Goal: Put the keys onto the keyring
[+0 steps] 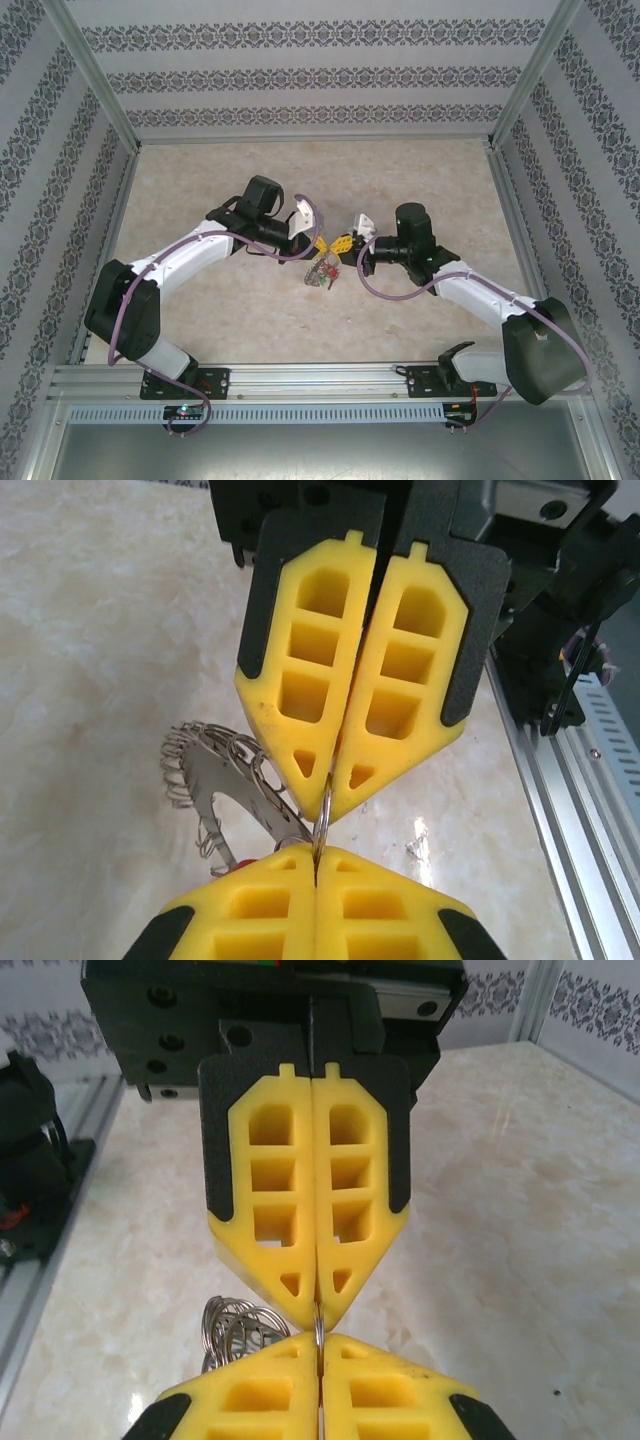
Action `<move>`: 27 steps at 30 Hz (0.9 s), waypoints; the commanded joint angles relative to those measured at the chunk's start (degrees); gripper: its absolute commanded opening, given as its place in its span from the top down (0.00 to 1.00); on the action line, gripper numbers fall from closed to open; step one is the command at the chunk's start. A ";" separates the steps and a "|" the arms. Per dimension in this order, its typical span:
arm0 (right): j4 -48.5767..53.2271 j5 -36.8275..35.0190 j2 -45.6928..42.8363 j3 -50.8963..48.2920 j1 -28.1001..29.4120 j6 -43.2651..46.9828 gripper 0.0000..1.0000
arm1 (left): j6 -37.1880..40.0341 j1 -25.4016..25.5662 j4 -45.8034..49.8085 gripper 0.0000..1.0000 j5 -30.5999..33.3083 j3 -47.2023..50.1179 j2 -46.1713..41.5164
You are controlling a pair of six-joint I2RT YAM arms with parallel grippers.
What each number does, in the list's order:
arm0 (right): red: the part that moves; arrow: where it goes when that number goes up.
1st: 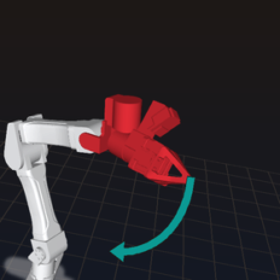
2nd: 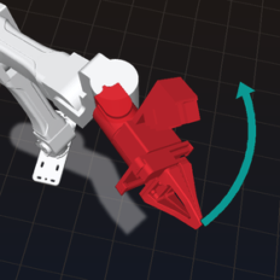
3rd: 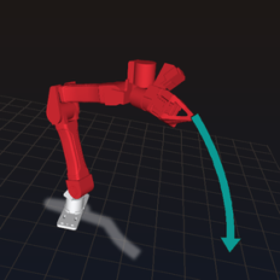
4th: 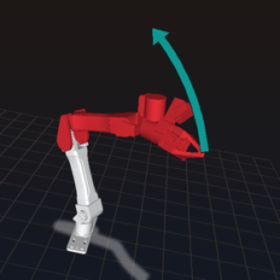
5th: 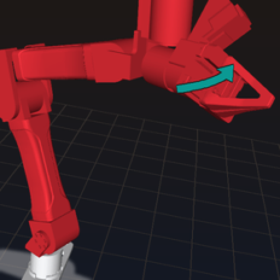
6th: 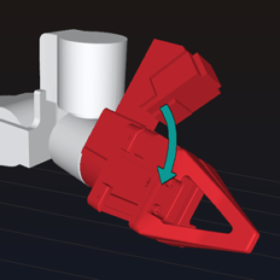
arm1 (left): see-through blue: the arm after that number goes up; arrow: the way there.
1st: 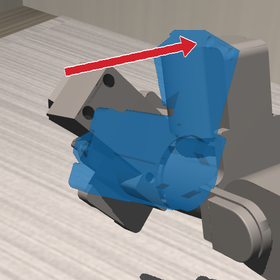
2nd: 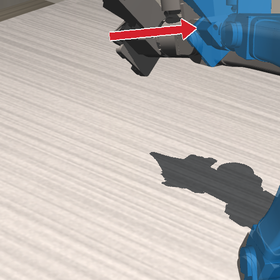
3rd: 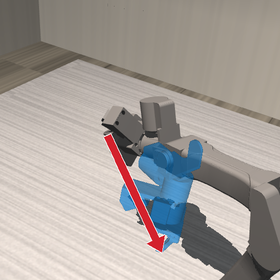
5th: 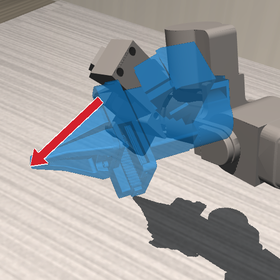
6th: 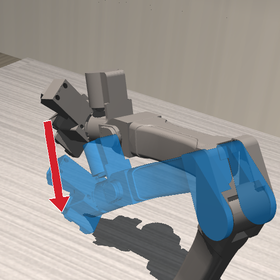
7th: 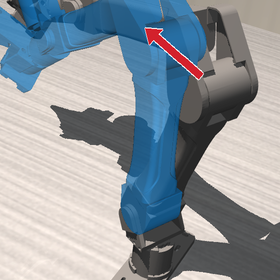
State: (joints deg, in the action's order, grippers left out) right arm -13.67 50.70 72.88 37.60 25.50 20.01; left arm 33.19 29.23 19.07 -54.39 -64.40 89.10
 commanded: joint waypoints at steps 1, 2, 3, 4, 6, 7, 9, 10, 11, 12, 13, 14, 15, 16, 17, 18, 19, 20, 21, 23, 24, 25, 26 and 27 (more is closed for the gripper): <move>11.16 -3.03 -1.03 3.33 1.51 8.91 0.92 | 3.22 1.54 2.56 1.00 1.08 -2.09 -1.50; 13.26 -3.63 -0.92 4.10 1.92 10.23 0.92 | 3.53 1.76 3.13 1.00 1.42 -2.29 -1.52; 15.14 -4.44 -0.75 4.91 2.16 11.39 0.91 | 3.88 1.95 3.58 1.00 1.83 -2.59 -1.39; 17.34 -5.23 -0.48 5.79 2.49 12.51 0.91 | 4.15 2.18 4.13 1.00 2.21 -2.84 -1.37; 20.06 -6.41 -0.07 6.81 3.03 14.40 0.91 | 4.51 2.40 4.78 1.00 2.49 -3.34 -1.14; 20.53 -6.81 -0.02 6.93 3.28 14.87 0.91 | 4.67 2.54 4.92 1.00 2.50 -3.52 -1.13; 20.95 -7.17 0.06 7.11 3.50 15.29 0.91 | 4.71 2.76 4.93 1.00 2.57 -3.65 -0.98; 21.56 -7.37 0.14 7.29 3.66 15.77 0.91 | 4.72 2.87 5.01 1.00 2.62 -3.72 -0.89; 22.18 -7.68 0.24 7.51 3.89 16.22 0.91 | 4.65 2.93 4.96 1.00 2.62 -3.84 -0.82; 22.54 -8.10 0.32 7.72 4.09 16.41 0.91 | 4.60 3.06 5.01 1.00 2.47 -3.91 -0.76; 23.35 -8.35 0.41 7.98 4.29 16.91 0.92 | 4.53 3.11 4.99 1.00 2.50 -3.89 -0.72; 23.74 -8.36 0.50 8.06 4.39 17.16 0.93 | 4.52 3.19 5.01 1.00 2.52 -3.89 -0.67; 23.93 -8.55 0.58 8.25 4.54 17.23 0.93 | 4.54 3.33 4.94 1.00 2.51 -3.89 -0.68; 24.23 -8.69 0.59 8.33 4.64 17.32 0.94 | 4.52 3.44 4.92 1.00 2.53 -3.94 -0.55; 24.37 -8.87 0.59 8.33 4.73 17.45 0.95 | 4.43 3.49 4.97 1.00 2.53 -4.07 -0.49; 24.38 -9.05 0.59 8.31 4.82 17.50 0.95 | 4.43 3.54 5.01 1.00 2.39 -4.07 -0.34; 24.67 -9.41 0.64 8.41 4.83 17.59 0.93 | 4.43 3.65 5.14 1.00 2.41 -4.20 -0.32; 25.13 -9.71 0.80 8.54 4.91 17.92 0.93 | 4.43 3.70 5.32 1.00 2.54 -4.34 -0.33; 25.64 -9.89 0.80 8.75 5.00 18.12 0.93 | 4.49 3.75 5.45 1.00 2.71 -4.40 -0.22; 26.24 -10.14 1.16 8.92 5.09 18.48 0.93 | 4.70 3.86 5.71 1.00 2.86 -4.59 -0.20; 26.56 -10.18 1.29 8.97 5.17 18.56 0.93 | 4.82 3.82 5.84 1.00 2.83 -4.75 -0.21; 26.78 -10.18 1.45 9.06 5.22 18.64 0.93 | 4.92 3.90 5.97 1.00 2.85 -4.86 -0.07; 27.00 -10.18 1.56 9.09 5.25 18.78 0.94 | 4.87 3.93 6.02 1.00 2.82 -4.94 -0.12; 27.17 -10.27 1.64 9.09 5.35 18.76 0.94 | 4.87 3.92 6.11 1.00 2.84 -5.02 -0.15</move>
State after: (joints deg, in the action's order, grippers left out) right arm 9.63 41.56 73.23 46.13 29.91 36.93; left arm 36.53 31.99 26.41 -48.53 -66.04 89.17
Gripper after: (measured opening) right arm 0.068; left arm 0.058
